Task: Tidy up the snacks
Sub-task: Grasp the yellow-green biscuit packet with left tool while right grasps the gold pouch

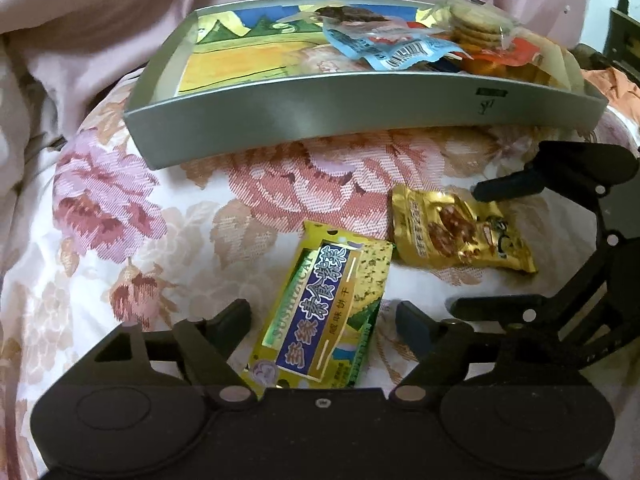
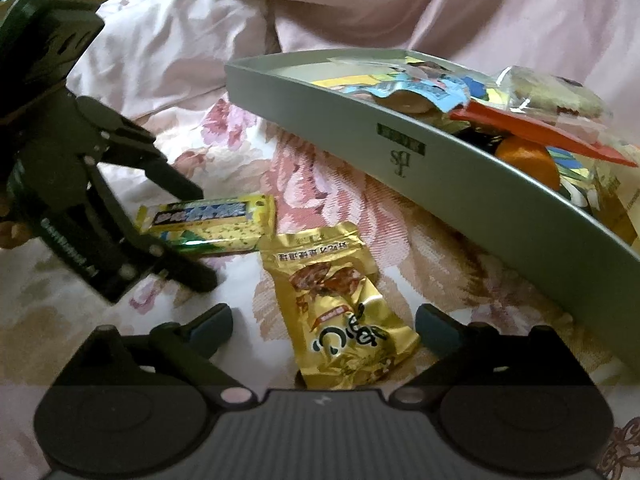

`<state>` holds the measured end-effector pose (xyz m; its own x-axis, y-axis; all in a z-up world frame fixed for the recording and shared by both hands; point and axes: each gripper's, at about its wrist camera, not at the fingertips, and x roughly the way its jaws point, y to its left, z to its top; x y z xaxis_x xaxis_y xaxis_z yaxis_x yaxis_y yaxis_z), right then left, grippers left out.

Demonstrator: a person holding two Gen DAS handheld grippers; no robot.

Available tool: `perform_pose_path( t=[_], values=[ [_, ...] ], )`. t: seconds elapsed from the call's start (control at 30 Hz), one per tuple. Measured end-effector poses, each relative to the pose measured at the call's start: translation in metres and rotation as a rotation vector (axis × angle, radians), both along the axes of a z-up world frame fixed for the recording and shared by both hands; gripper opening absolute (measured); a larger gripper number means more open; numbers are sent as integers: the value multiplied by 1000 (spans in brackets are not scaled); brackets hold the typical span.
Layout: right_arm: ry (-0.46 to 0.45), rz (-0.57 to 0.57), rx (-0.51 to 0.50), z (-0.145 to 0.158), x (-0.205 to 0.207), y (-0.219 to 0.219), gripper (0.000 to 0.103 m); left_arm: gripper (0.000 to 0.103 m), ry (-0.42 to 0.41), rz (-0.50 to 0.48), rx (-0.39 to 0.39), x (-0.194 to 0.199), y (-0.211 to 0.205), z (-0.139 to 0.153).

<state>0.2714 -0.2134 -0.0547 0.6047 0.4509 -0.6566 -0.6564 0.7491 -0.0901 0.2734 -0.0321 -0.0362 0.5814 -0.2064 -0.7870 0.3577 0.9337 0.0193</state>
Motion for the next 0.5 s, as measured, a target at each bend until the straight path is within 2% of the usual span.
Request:
perform_pose_path(
  t=[0.17,0.23,0.37,0.5],
  values=[
    [11,7,-10,3,-1,3,90,66,19,68,-4,-6,-5,6],
    [12,8,-14,4,-3,4,85,56,28,103,-11,-9,-8,8],
    [12,7,-29,7,-9,7,78,53,55,156,-37,-17,-12,14],
    [33,-4,-47,9,-15,7,73,53,64,174,-23,-18,-17,15]
  ],
)
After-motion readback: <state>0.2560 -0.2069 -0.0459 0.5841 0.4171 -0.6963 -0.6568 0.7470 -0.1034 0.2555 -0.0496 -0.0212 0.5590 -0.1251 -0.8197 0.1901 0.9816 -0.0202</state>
